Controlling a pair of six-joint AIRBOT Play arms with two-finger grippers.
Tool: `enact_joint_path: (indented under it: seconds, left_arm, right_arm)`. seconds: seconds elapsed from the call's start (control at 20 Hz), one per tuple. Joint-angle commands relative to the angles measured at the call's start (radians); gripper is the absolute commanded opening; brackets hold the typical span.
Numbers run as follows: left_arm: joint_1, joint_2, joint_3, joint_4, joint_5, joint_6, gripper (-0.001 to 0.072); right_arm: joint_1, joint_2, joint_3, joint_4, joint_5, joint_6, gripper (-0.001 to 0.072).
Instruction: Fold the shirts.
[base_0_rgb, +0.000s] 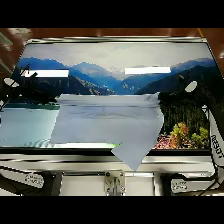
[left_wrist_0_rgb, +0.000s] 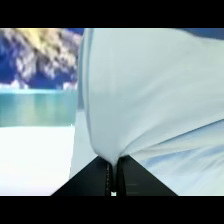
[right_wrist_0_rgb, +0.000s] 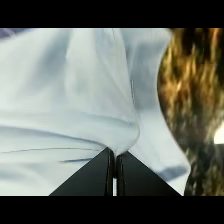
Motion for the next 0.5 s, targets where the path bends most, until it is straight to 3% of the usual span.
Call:
enact_joint_path:
  seconds: [0.0, 0.4, 0.45]
  left_arm:
    - [0.000, -0.016, 0.003, 0.053, -0.060, -0.115, 0.0040]
    - [0.000, -0.077, 0.003, 0.054, -0.191, -0.164, 0.0041]
    - [0.000, -0.076, 0.004, 0.054, -0.191, -0.175, 0.0137]
  right_arm:
    - [0.037, -0.013, -0.020, -0.006, 0.132, 0.055, 0.0060]
    - [0.058, -0.013, -0.020, -0.077, 0.120, 0.116, 0.0061]
    - [0.058, -0.013, -0.019, -0.071, 0.114, 0.116, 0.0078]
